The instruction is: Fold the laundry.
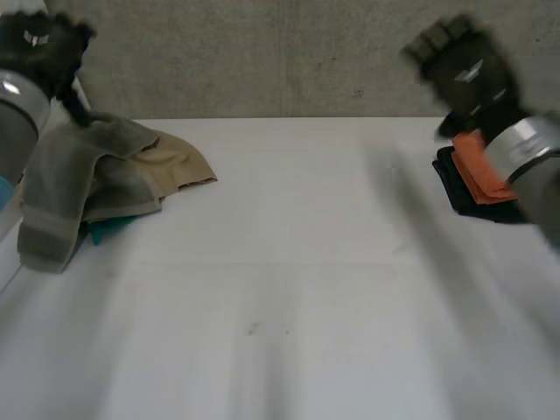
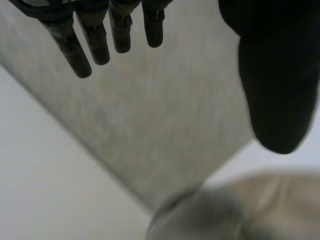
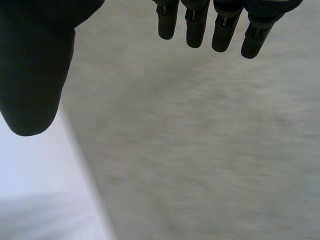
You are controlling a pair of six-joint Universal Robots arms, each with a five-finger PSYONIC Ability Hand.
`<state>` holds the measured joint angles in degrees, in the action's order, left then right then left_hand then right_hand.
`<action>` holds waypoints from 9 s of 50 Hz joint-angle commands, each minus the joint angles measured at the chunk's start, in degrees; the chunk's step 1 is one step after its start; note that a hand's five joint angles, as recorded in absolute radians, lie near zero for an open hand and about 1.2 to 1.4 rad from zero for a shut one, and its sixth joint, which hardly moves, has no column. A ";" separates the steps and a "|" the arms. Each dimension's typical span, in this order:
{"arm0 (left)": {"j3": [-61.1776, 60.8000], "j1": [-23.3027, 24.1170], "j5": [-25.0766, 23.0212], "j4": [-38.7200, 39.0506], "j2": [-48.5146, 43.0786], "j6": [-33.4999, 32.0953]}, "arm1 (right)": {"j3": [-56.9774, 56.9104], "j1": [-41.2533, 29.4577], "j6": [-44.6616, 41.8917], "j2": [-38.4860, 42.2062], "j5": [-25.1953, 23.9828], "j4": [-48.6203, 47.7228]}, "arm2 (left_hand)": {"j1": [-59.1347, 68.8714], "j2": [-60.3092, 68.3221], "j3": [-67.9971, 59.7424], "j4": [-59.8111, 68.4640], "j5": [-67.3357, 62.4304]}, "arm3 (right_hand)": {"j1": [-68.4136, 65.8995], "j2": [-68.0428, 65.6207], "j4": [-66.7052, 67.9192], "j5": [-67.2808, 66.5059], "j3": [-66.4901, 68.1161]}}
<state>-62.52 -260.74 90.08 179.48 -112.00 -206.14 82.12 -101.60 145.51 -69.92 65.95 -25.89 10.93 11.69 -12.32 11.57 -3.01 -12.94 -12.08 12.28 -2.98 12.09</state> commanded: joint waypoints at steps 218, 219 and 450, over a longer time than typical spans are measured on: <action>-28.19 24.93 8.56 8.44 16.79 21.06 | -5.83 -2.46 -1.36 -11.19 9.02 34.76 | 69.07 68.31 -67.68 68.43 -66.99 | -67.06 -67.92 67.72 -67.02 67.91; -28.19 24.58 7.23 7.65 17.94 20.34 | -6.79 -2.64 -2.93 -12.07 9.10 36.94 | 69.07 68.31 -67.68 68.43 -66.99 | -67.06 -67.92 67.72 -67.02 67.91; -33.62 17.28 -0.25 35.15 6.88 -3.13 | -6.29 -3.00 0.83 6.02 5.16 13.56 | 69.07 68.31 -67.68 68.43 -66.99 | -67.06 -67.92 67.72 -67.02 67.91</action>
<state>-85.90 -243.39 90.07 215.13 -105.59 -209.59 69.02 -107.25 146.66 -64.52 73.57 -20.62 66.76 68.69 -68.43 68.90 -57.50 -65.27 -67.99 68.91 -58.64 68.42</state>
